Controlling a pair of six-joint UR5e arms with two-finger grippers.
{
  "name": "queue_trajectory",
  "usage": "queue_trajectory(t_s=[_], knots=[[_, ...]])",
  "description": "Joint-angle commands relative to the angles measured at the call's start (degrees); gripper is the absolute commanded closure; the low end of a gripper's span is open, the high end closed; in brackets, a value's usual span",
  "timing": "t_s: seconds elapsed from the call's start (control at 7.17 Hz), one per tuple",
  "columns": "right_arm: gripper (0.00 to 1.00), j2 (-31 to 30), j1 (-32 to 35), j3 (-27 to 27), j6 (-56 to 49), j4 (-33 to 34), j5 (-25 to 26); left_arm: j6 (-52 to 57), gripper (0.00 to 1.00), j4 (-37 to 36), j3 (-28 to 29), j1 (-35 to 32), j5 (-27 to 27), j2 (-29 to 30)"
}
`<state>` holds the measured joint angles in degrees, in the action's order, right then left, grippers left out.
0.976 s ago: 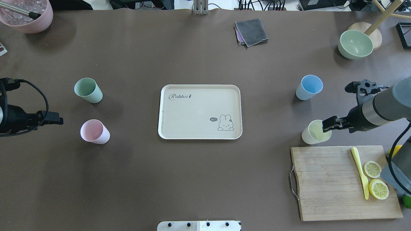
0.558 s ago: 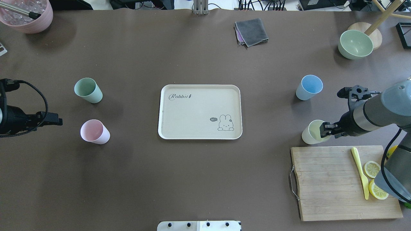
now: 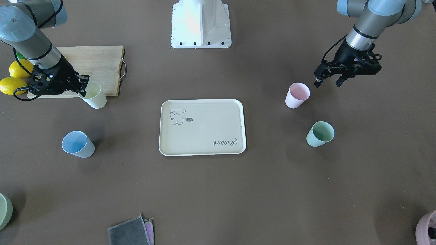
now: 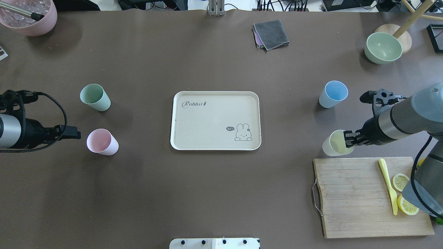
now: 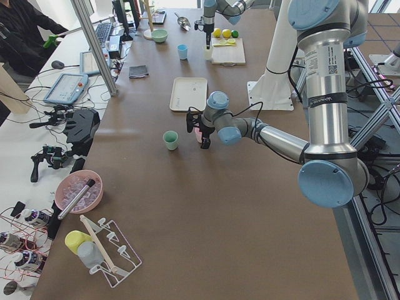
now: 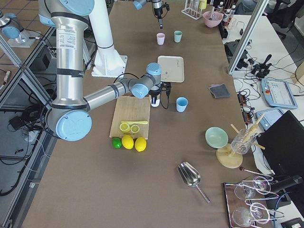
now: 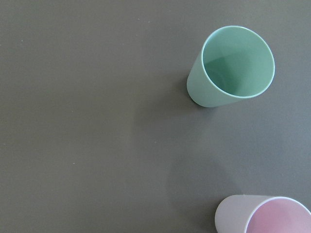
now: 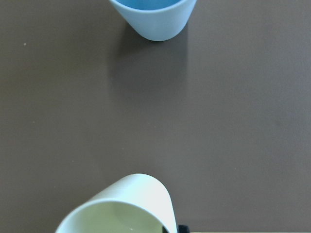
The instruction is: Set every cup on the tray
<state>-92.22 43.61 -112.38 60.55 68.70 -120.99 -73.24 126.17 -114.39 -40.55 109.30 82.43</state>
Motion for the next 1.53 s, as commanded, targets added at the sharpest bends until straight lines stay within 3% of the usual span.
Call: queue_trajectory(t_s=[0.0,0.14,0.28,0.42,0.56,0.98,1.12,1.39], knots=[[1.0,1.33,4.19,-1.0,0.0,0.56,-5.55,-1.55,0.14,-0.14,1.78,3.45,-3.29,2.37],[1.0,3.43,4.56,-0.74,0.0,2.48,-6.09,-2.95,0.27,-0.14,3.36,4.33,-3.56,4.21],[1.0,7.54,5.17,-0.99,0.0,7.72,-6.09,-3.14,0.27,-0.14,3.9,4.51,-3.57,4.92],[1.0,10.71,5.17,-1.08,0.09,11.34,-5.92,-3.23,0.47,-0.14,4.17,4.95,-3.91,5.02],[1.0,12.83,5.0,-1.09,0.09,13.37,-5.92,-3.23,0.99,-0.05,4.52,6.78,-6.7,5.1],[1.0,17.49,2.54,-1.0,1.93,16.98,-4.96,-3.23,1.0,-0.05,3.91,7.15,-6.73,5.11],[1.0,19.95,0.8,-0.82,2.98,18.48,-3.73,-3.31,1.0,-0.4,3.12,5.93,-3.51,5.45],[1.0,24.87,-3.77,1.53,7.1,18.76,-0.4,-3.49,1.0,-11.75,1.89,3.72,-1.98,15.06]])
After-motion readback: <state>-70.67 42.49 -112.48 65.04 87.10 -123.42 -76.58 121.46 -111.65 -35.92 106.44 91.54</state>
